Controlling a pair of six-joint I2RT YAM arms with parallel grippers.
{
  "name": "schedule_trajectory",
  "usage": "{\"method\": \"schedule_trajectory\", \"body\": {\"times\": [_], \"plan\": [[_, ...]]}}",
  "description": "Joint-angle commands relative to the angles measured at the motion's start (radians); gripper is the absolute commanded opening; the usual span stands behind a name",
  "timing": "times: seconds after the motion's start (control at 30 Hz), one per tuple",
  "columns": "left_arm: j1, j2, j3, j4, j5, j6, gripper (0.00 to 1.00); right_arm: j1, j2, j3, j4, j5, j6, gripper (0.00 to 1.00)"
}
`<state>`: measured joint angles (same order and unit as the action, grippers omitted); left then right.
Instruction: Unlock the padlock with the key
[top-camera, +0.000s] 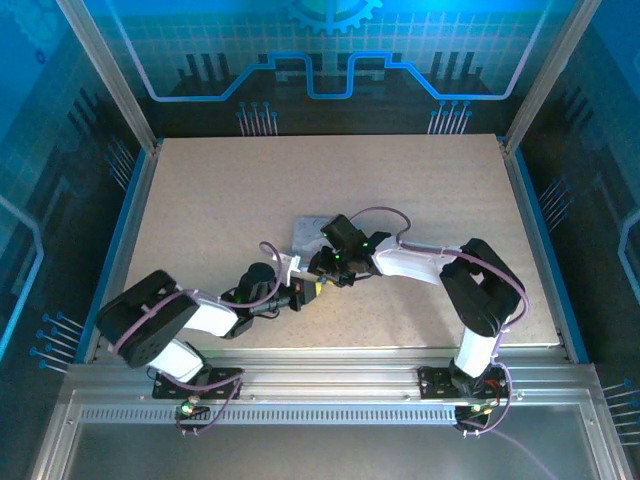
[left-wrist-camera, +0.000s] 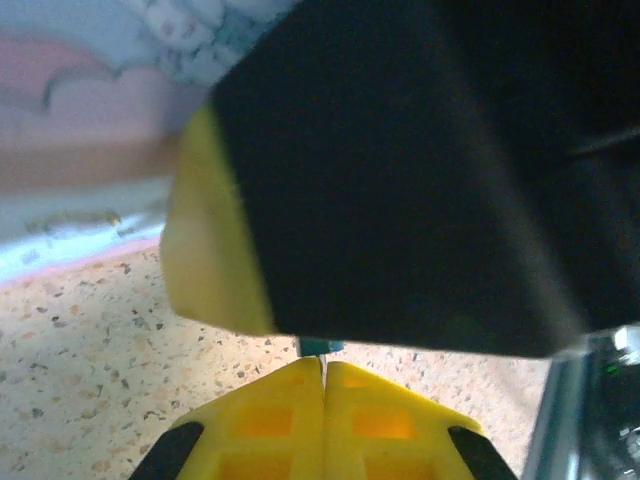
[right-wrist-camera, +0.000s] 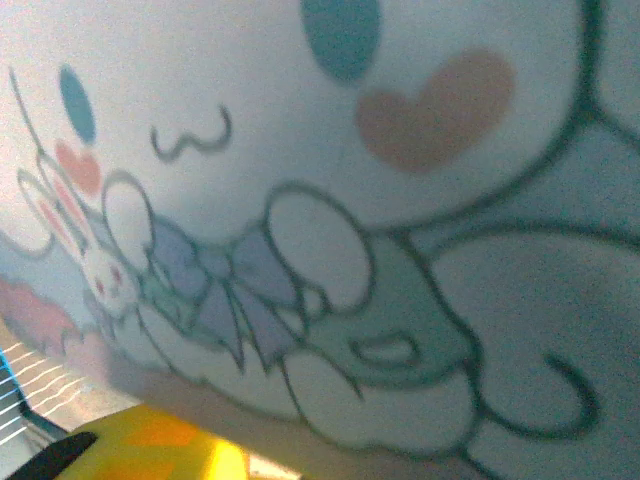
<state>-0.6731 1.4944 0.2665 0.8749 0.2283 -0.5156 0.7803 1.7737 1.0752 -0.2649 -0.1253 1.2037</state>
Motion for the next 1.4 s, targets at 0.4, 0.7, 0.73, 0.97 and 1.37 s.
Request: {"method": "schedule_trajectory", "body": {"times": [0.4, 0.7, 0.73, 0.97, 1.37], "plan": [[-0.092, -0.137, 0.088, -0.365, -0.211, 0.337, 0.00, 0.016, -0.070, -0.084, -0.044, 0.001, 0.042, 0.64], [-0.149, -0.095, 0.085, -0.322, -0.321, 0.391, 0.00, 0.027, -0.139, -0.095, -0.063, 0.000, 0.068, 0.60], [-0.154, -0.094, 0.083, -0.317, -0.330, 0.394, 0.00, 0.030, -0.136, -0.095, -0.060, 0.003, 0.074, 0.59], [-0.192, -0.100, 0.081, -0.316, -0.388, 0.423, 0.00, 0.040, -0.092, -0.097, -0.027, -0.017, 0.099, 0.47], [-0.236, -0.111, 0.085, -0.309, -0.453, 0.449, 0.00, 0.046, -0.047, -0.083, -0.025, -0.022, 0.104, 0.21]]}}
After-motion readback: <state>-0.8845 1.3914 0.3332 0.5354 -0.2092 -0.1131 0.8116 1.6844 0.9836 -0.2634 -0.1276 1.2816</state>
